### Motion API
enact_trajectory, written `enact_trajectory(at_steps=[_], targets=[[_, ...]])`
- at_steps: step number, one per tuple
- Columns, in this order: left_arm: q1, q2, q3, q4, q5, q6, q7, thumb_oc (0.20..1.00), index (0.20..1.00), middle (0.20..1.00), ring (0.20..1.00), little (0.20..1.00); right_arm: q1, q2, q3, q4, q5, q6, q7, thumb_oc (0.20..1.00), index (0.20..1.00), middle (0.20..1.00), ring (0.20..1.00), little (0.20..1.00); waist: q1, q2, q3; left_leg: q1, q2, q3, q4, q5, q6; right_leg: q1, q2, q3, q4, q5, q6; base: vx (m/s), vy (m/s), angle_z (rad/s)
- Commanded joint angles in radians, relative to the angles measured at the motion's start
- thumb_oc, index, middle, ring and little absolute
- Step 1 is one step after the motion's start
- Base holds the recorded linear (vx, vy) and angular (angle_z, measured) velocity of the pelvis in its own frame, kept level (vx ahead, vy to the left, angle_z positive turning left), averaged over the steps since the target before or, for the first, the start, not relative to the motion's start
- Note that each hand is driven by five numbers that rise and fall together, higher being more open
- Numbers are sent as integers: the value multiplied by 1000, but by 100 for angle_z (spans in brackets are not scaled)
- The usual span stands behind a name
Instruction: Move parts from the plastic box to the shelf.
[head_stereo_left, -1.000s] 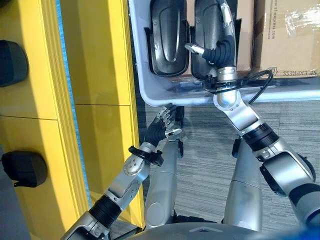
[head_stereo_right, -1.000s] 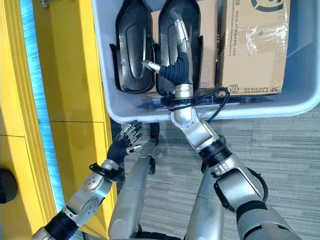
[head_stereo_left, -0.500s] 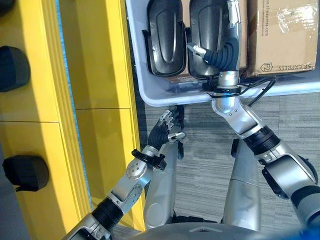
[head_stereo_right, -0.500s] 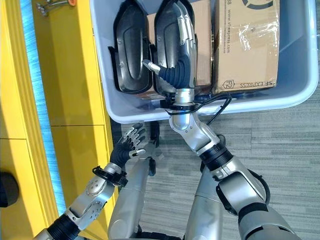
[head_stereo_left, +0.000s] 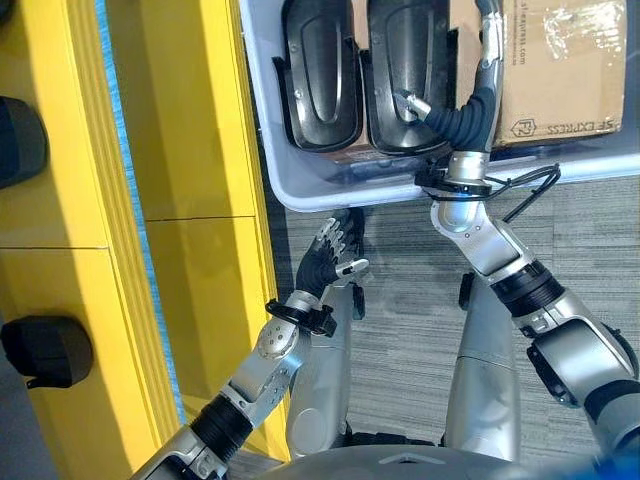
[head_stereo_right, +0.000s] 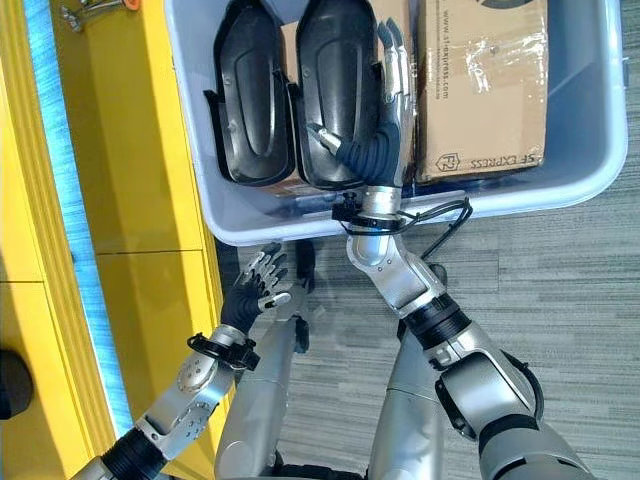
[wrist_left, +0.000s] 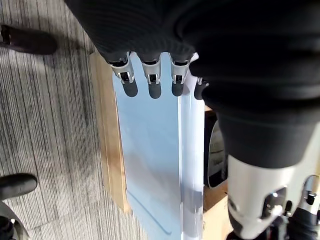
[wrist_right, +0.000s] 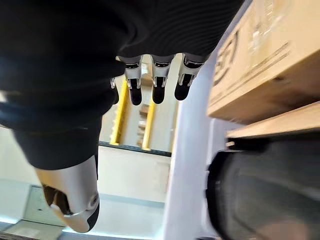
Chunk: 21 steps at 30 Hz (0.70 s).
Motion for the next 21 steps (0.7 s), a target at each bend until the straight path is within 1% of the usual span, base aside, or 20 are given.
enact_trajectory(at_steps=[1,2,6,11,14,17,20,21], targets=[[-56,23,-17,-41,12,-38,7,1000,1000,1000,1000,1000,-97,0,-11,-18,5,-33,-12,1000,1000,1000,1000,1000,4,15,52,23,1,59,129,-150,-18,80,30,-20,-262,142,-57,-5,-19,-8],[-58,22,-17,-36,8,-40,4,1000,1000,1000,1000,1000,-99,0,-12,-4,5,-41,-14,1000,1000,1000,1000,1000,5,15,52,22,1,58,130,-150,-19,79,29,-22,-262,142,-57,0,0,0],[-64,16,-18,-34,12,-34,10,1000,1000,1000,1000,1000,-93,6,-10,10,69,-13,8,1000,1000,1000,1000,1000,4,13,52,17,1,59,131,-150,-18,76,30,-23,-263,144,-59,-4,6,2],[-68,13,-8,-30,11,-30,8,1000,1000,1000,1000,1000,-92,9,-6,59,112,-5,30,1000,1000,1000,1000,1000,10,12,52,4,1,56,134,-148,-18,68,30,-26,-259,142,-60,0,0,0],[-75,15,-3,-34,5,-18,7,1000,1000,1000,1000,1000,-97,12,-10,79,127,20,57,1000,1000,1000,1000,1000,14,10,52,-2,1,52,136,-148,-18,65,31,-29,-254,140,-60,-2,-1,-5],[-78,13,-3,-32,3,-17,2,1000,1000,1000,1000,1000,-106,20,-4,109,149,22,41,1000,1000,1000,1000,1000,21,9,52,-7,1,50,137,-146,-17,64,30,-34,-253,139,-62,-3,-4,-4],[-80,11,-2,-34,9,-10,1,1000,1000,1000,1000,1000,-111,22,-16,138,164,4,19,1000,1000,1000,1000,1000,25,6,52,-12,1,46,140,-146,-17,64,28,-39,-250,138,-61,0,0,0],[-85,11,-4,-33,11,-7,8,1000,1000,1000,1000,1000,-112,24,-23,141,185,9,24,1000,1000,1000,1000,1000,26,4,52,-16,0,42,142,-147,-17,63,28,-40,-248,137,-60,4,-2,5]])
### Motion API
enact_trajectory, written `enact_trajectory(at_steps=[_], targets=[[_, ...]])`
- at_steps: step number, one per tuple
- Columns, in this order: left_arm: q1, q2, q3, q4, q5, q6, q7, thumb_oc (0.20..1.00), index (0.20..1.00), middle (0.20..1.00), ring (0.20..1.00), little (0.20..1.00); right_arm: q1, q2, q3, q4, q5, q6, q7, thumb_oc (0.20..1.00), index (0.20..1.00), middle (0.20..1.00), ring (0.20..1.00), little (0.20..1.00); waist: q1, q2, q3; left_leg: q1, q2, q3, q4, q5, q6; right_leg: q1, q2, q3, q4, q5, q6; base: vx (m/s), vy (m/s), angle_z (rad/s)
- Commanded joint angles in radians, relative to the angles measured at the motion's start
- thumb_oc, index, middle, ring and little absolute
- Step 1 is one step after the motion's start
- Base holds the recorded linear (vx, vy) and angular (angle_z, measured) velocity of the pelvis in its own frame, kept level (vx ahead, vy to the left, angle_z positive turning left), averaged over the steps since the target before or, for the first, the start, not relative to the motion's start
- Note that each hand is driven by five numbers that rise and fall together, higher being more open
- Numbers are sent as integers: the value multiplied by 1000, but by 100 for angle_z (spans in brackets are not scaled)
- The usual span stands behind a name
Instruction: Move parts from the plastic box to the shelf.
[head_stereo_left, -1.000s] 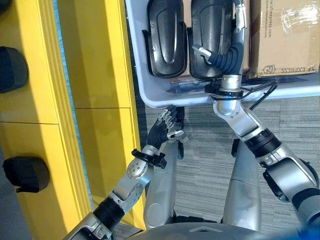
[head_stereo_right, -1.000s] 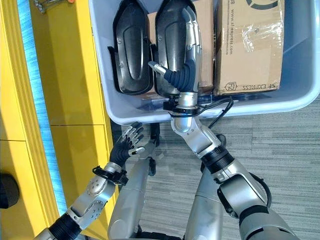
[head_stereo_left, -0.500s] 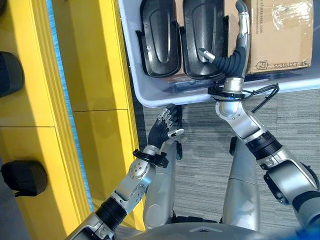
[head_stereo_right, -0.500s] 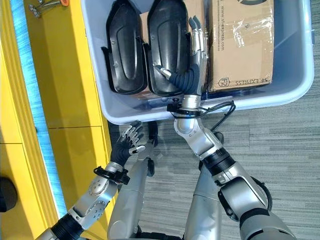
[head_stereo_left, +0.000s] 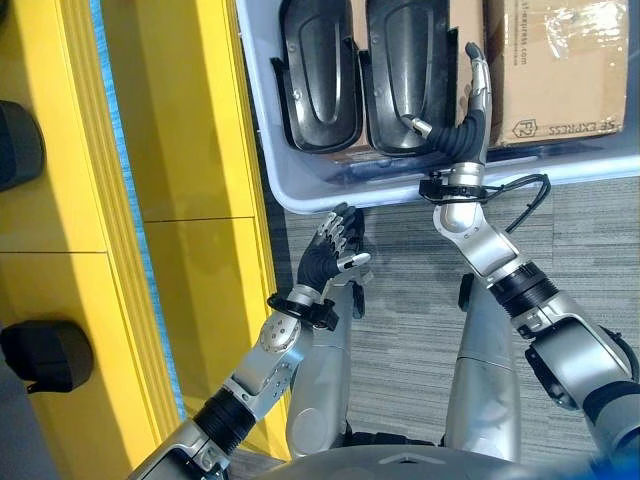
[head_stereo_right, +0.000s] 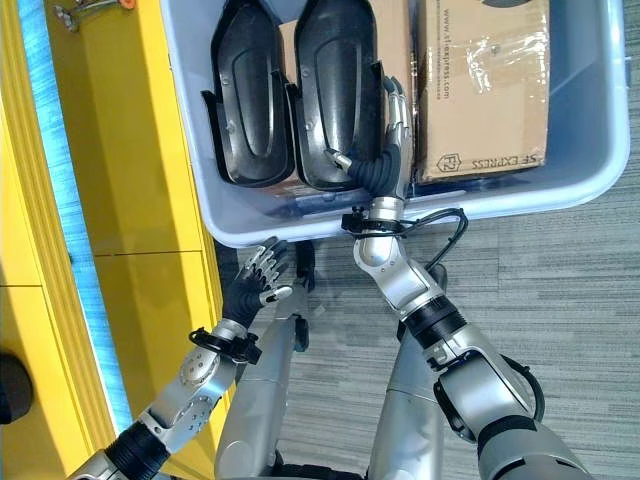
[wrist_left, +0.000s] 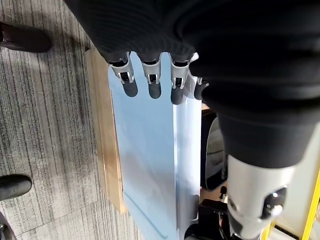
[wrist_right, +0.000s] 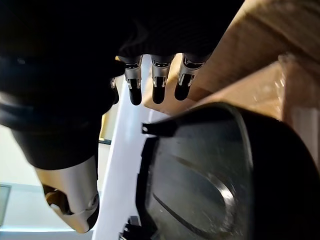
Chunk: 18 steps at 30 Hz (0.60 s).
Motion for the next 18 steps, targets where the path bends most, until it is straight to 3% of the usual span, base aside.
enact_trajectory(at_steps=[1,7,18], targets=[[-55,17,-6,-42,13,-13,11,1000,1000,1000,1000,1000,-108,14,-35,-16,48,-27,-7,1000,1000,1000,1000,1000,0,3,52,-11,-7,45,136,-176,16,62,23,-41,-239,132,-65,5,1,7],[-63,12,-7,-51,16,3,22,1000,1000,1000,1000,1000,-122,17,-34,31,42,16,3,1000,1000,1000,1000,1000,10,4,52,-34,-12,39,147,-179,17,48,23,-44,-228,127,-65,10,6,7],[-79,14,0,-52,26,23,26,1000,1000,1000,1000,1000,-158,25,-60,134,173,14,26,1000,1000,1000,1000,1000,32,-8,52,-77,-15,25,168,-186,19,30,22,-63,-217,121,-63,10,-18,2]])
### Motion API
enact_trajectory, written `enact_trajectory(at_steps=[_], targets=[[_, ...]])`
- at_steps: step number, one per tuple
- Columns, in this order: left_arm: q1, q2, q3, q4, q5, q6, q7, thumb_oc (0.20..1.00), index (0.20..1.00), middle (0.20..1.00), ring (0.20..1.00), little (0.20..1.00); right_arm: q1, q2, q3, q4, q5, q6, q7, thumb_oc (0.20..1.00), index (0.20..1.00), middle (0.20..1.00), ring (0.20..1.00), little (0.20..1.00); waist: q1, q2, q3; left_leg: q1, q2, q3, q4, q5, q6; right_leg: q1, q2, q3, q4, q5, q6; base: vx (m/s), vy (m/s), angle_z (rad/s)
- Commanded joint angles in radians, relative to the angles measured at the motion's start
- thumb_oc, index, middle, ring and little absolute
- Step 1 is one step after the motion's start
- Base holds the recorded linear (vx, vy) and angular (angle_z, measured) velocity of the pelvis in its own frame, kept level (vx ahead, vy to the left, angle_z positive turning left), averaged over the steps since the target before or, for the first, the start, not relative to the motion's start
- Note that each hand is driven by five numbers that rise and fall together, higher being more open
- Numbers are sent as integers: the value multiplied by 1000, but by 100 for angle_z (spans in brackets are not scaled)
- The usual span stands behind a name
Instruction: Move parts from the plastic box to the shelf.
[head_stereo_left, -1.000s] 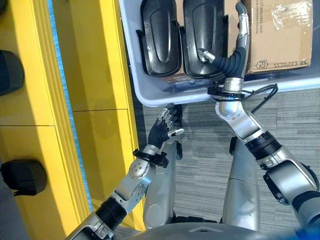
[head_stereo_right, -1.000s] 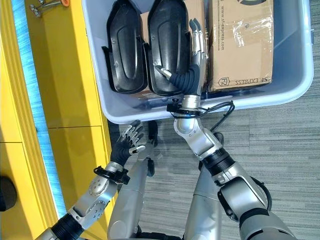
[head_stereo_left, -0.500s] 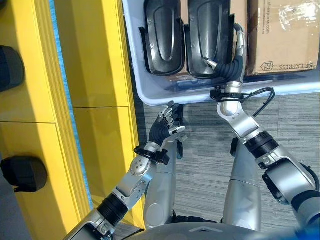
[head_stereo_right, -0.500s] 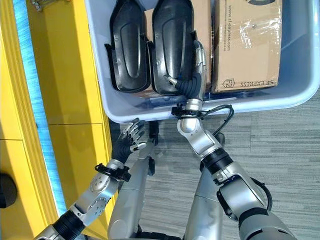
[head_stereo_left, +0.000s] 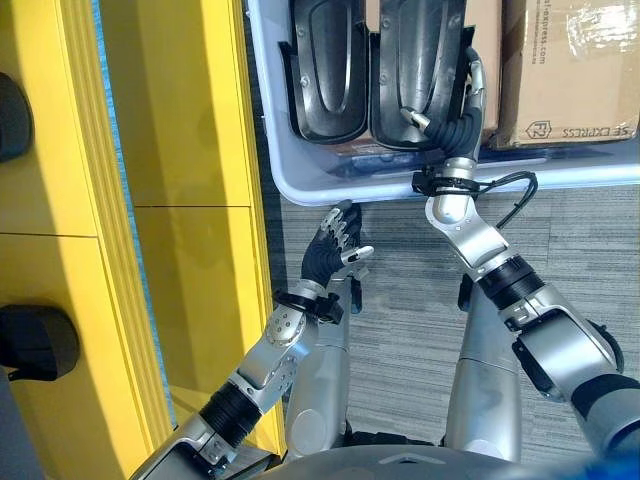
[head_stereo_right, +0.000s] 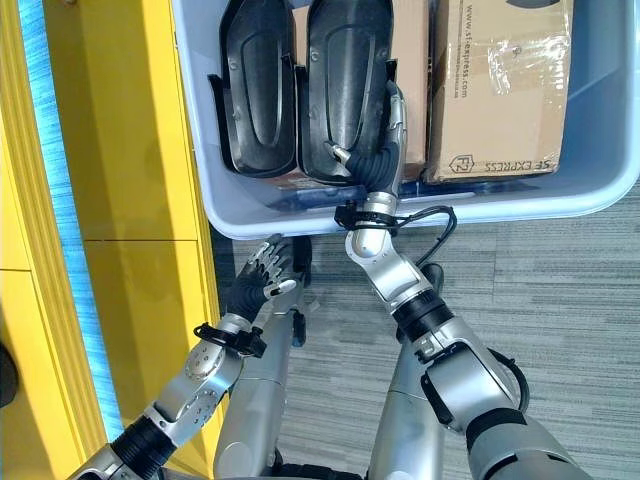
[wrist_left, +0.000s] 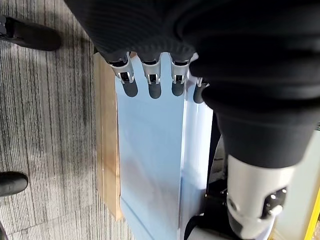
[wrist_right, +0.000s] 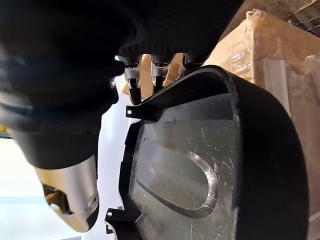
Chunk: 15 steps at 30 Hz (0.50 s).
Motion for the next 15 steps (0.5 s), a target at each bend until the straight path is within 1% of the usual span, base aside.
enact_trajectory(at_steps=[1,2,3,4,5,6,7,8,9,10,12,14,15], targets=[[-56,39,-6,-51,25,-18,3,1000,1000,1000,1000,1000,-96,-34,-42,73,62,9,24,1000,1000,1000,1000,1000,31,-6,50,-22,-27,70,136,-160,24,42,19,-8,-227,130,-44,67,0,4],[-41,37,-16,-49,26,-19,4,1000,1000,1000,1000,1000,-77,-28,-43,78,85,8,21,1000,1000,1000,1000,1000,29,-7,50,9,-30,70,142,-189,21,72,17,-2,-218,100,-41,17,11,5],[-55,38,-6,-54,26,-19,5,1000,1000,1000,1000,1000,-87,-29,-49,82,129,5,22,1000,1000,1000,1000,1000,31,-5,50,-26,-28,71,138,-162,26,40,19,-7,-227,129,-46,89,4,-10],[-40,39,-12,-51,24,-19,2,1000,1000,1000,1000,1000,-63,-23,-63,115,116,-43,4,1000,1000,1000,1000,1000,29,-9,50,0,-29,73,149,-193,23,68,17,-3,-218,100,-42,-23,11,-12],[-55,38,-2,-53,24,-18,3,1000,1000,1000,1000,1000,-79,-25,-66,115,103,-51,-2,1000,1000,1000,1000,1000,30,-7,50,-33,-27,73,143,-165,27,36,20,-8,-227,129,-46,95,7,-9],[-42,35,-11,-55,21,-15,6,1000,1000,1000,1000,1000,-58,-24,-74,109,85,-66,-4,1000,1000,1000,1000,1000,27,-10,50,-4,-31,72,153,-195,24,65,18,-2,-216,99,-42,-36,20,8],[-57,35,-2,-56,22,-15,7,1000,1000,1000,1000,1000,-75,-26,-75,105,85,-65,-3,1000,1000,1000,1000,1000,28,-8,50,-37,-29,72,147,-167,28,34,20,-7,-225,128,-45,78,13,9],[-42,36,-11,-57,19,-15,8,1000,1000,1000,1000,1000,-54,-25,-77,100,88,-64,-2,1000,1000,1000,1000,1000,25,-10,50,-5,-31,72,153,-195,24,63,18,-1,-217,100,-41,-43,20,6],[-56,34,-2,-61,22,-13,10,1000,1000,1000,1000,1000,-67,-28,-78,89,88,-71,-7,1000,1000,1000,1000,1000,25,-9,50,-38,-28,76,146,-167,28,32,22,-4,-228,131,-44,19,18,8],[-57,32,-2,-64,23,-7,14,1000,1000,1000,1000,1000,-64,-26,-79,85,84,-80,-12,1000,1000,1000,1000,1000,25,-9,50,-41,-29,75,150,-167,28,30,22,-4,-226,131,-44,-36,22,6],[-58,26,-6,-57,27,-13,18,1000,1000,1000,1000,1000,-61,-22,-78,71,43,-135,-39,1000,1000,1000,1000,1000,23,-10,50,-44,-28,77,152,-167,29,29,23,-2,-228,132,-44,16,7,-1],[-61,25,-11,-63,27,-9,31,1000,1000,1000,1000,1000,-53,-23,-81,37,-6,-165,-47,1000,1000,1000,1000,1000,19,-10,50,-45,-29,77,151,-167,28,28,24,0,-229,132,-43,10,10,-13],[-64,24,-12,-62,26,-8,35,1000,1000,1000,1000,1000,-52,-25,-81,20,-24,-170,-51,1000,1000,1000,1000,1000,17,-9,50,-46,-29,78,151,-165,28,25,25,2,-229,134,-43,6,16,-5]])
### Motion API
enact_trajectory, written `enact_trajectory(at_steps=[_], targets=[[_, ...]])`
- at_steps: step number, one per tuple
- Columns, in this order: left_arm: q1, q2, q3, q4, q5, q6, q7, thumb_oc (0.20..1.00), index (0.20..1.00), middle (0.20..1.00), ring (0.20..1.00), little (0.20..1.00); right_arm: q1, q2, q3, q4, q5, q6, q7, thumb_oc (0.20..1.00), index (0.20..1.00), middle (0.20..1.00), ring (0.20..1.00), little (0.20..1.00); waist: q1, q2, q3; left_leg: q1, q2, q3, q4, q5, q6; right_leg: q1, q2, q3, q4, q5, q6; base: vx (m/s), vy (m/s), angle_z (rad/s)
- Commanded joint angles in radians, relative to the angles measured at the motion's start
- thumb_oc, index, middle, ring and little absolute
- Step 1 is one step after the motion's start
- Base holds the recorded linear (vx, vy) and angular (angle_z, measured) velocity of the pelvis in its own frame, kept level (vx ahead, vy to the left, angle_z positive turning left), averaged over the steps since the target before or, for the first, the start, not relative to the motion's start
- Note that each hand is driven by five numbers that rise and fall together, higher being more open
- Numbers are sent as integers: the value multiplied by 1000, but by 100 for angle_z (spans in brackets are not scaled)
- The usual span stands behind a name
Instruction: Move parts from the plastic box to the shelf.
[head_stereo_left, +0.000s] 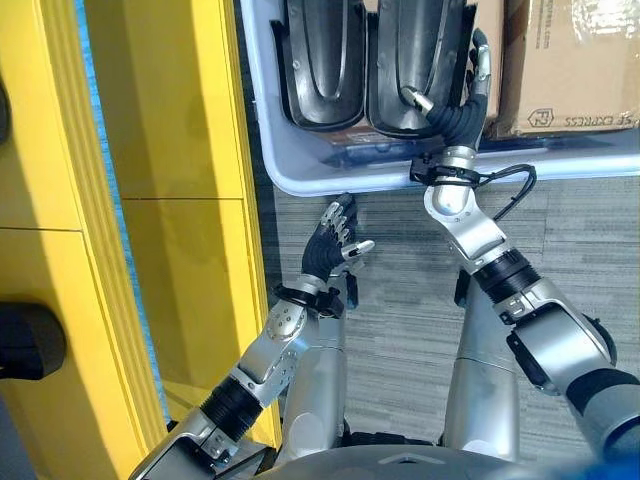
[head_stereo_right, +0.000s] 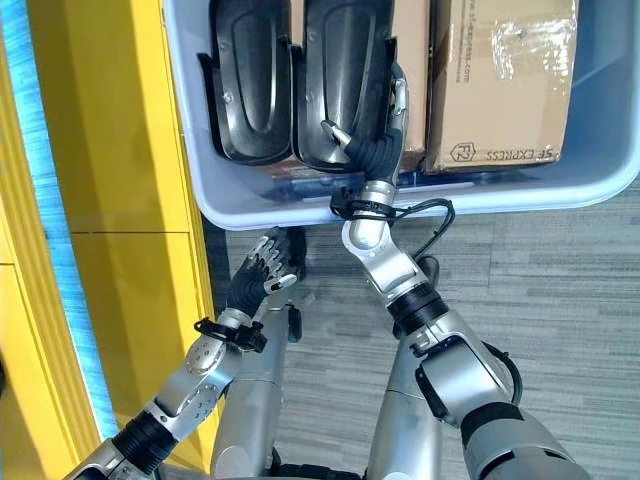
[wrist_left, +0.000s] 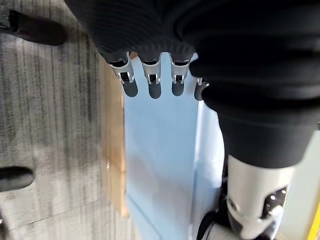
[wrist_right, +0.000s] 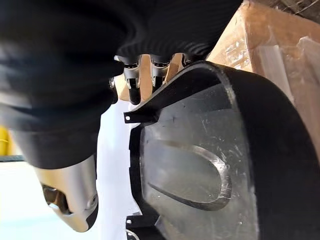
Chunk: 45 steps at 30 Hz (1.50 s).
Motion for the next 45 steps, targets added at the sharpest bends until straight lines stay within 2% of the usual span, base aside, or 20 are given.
enact_trajectory(at_steps=[1,5,11,16,19,20,21,29,30,31,32,33,34,37,38,40,41,42,43,45], targets=[[-45,32,-10,-54,23,-28,30,1000,1000,1000,1000,1000,-34,-50,-61,9,-95,-46,-31,1000,1000,1000,1000,1000,26,6,49,17,-25,58,92,-122,16,56,25,-15,-215,123,-45,1,15,4],[-45,25,-17,-44,26,-39,34,1000,1000,1000,1000,1000,-20,-41,-42,-31,-94,-35,-45,1000,1000,1000,1000,1000,19,7,49,18,-24,64,91,-120,15,54,28,-9,-218,125,-46,0,15,2],[-47,20,-20,-32,15,-54,35,1000,1000,1000,1000,1000,4,-37,-36,-37,-93,-52,-48,1000,1000,1000,1000,1000,8,12,49,27,-23,72,87,-117,15,57,28,-2,-224,129,-47,-1,19,1],[-54,21,-17,-20,8,-60,37,1000,1000,1000,1000,1000,21,-25,-42,-7,67,-32,-28,1000,1000,1000,1000,1000,3,7,49,27,-20,71,87,-116,14,56,31,1,-222,130,-48,0,0,0],[-55,21,-14,-22,13,-54,40,1000,1000,1000,1000,1000,38,-16,-60,29,145,-82,-30,1000,1000,1000,1000,1000,1,2,49,26,-16,73,86,-116,16,58,31,0,-228,134,-47,18,-3,0],[-41,22,-21,-25,7,-51,45,1000,1000,1000,1000,1000,65,-10,-76,39,182,-105,-11,1000,1000,1000,1000,1000,-3,-3,49,60,-17,72,92,-146,13,92,27,3,-222,107,-42,53,-4,0],[-41,21,-21,-25,9,-50,47,1000,1000,1000,1000,1000,69,-7,-84,40,190,-116,0,1000,1000,1000,1000,1000,-4,-4,49,61,-17,73,91,-146,14,93,27,3,-224,107,-42,54,1,1],[-44,14,-29,-36,19,-45,76,1000,1000,1000,1000,1000,90,24,-99,2,294,-134,22,1000,1000,1000,1000,1000,-9,-11,49,58,-17,76,98,-149,15,94,25,4,-228,111,-41,-5,5,-2],[-61,14,-21,-42,26,-38,85,1000,1000,1000,1000,1000,82,26,-100,-9,300,-133,21,1000,1000,1000,1000,1000,-8,-11,49,22,-14,77,92,-120,20,61,28,1,-237,141,-44,0,0,0],[-45,14,-30,-40,26,-38,85,1000,1000,1000,1000,1000,100,29,-100,-7,300,-133,22,1000,1000,1000,1000,1000,-10,-13,49,55,-16,76,99,-149,16,93,26,4,-229,112,-41,-55,-9,0],[-62,15,-21,-40,25,-38,86,1000,1000,1000,1000,1000,86,28,-98,-13,294,-122,26,1000,1000,1000,1000,1000,-9,-13,49,21,-13,78,93,-120,21,62,28,0,-240,141,-45,1,-13,3],[-61,15,-19,-41,26,-38,85,1000,1000,1000,1000,1000,86,28,-98,-12,268,-114,25,1000,1000,1000,1000,1000,-9,-14,49,20,-12,77,94,-120,21,61,28,0,-240,142,-44,2,-15,3],[-46,18,-28,-42,22,-39,85,1000,1000,1000,1000,1000,103,26,-94,-14,236,-99,17,1000,1000,1000,1000,1000,-10,-16,49,48,-15,73,105,-150,16,90,26,3,-227,111,-41,57,-11,4],[-49,20,-23,-46,21,-28,86,1000,1000,1000,1000,1000,100,16,-82,-7,194,5,18,1000,1000,1000,1000,1000,-10,-18,49,46,-16,71,112,-154,17,90,25,2,-225,109,-42,19,-3,2],[-50,19,-20,-43,18,-28,82,1000,1000,1000,1000,1000,95,13,-77,7,165,15,12,1000,1000,1000,1000,1000,-8,-18,49,47,-15,72,111,-155,18,92,25,0,-226,108,-43,1,-14,-5],[-52,27,-12,-51,10,-17,74,1000,1000,1000,1000,1000,80,-3,-63,19,106,90,21,1000,1000,1000,1000,1000,-3,-23,49,45,-16,67,114,-155,17,95,22,-5,-228,110,-41,-5,-42,-1],[-49,41,1,-62,6,-3,60,1000,1000,1000,1000,1000,58,-29,-50,42,93,180,28,1000,1000,1000,1000,1000,5,-30,49,43,-16,60,118,-157,18,100,19,-14,-231,112,-40,-7,-74,5],[-49,45,5,-65,6,4,57,1000,1000,1000,1000,1000,50,-35,-48,53,103,195,24,1000,1000,1000,1000,1000,8,-33,49,43,-16,58,120,-158,17,102,18,-17,-231,112,-40,-4,-99,6],[-49,55,12,-70,0,13,53,1000,1000,1000,1000,1000,35,-50,-48,78,116,254,45,1000,1000,1000,1000,1000,13,-39,49,44,-15,53,124,-161,17,108,16,-23,-231,112,-39,1,-56,8],[-48,59,20,-73,1,18,47,1000,1000,1000,1000,1000,16,-62,-42,109,93,281,46,1000,1000,1000,1000,1000,18,-45,49,46,-13,51,126,-164,16,116,16,-28,-236,113,-38,7,-57,12]])
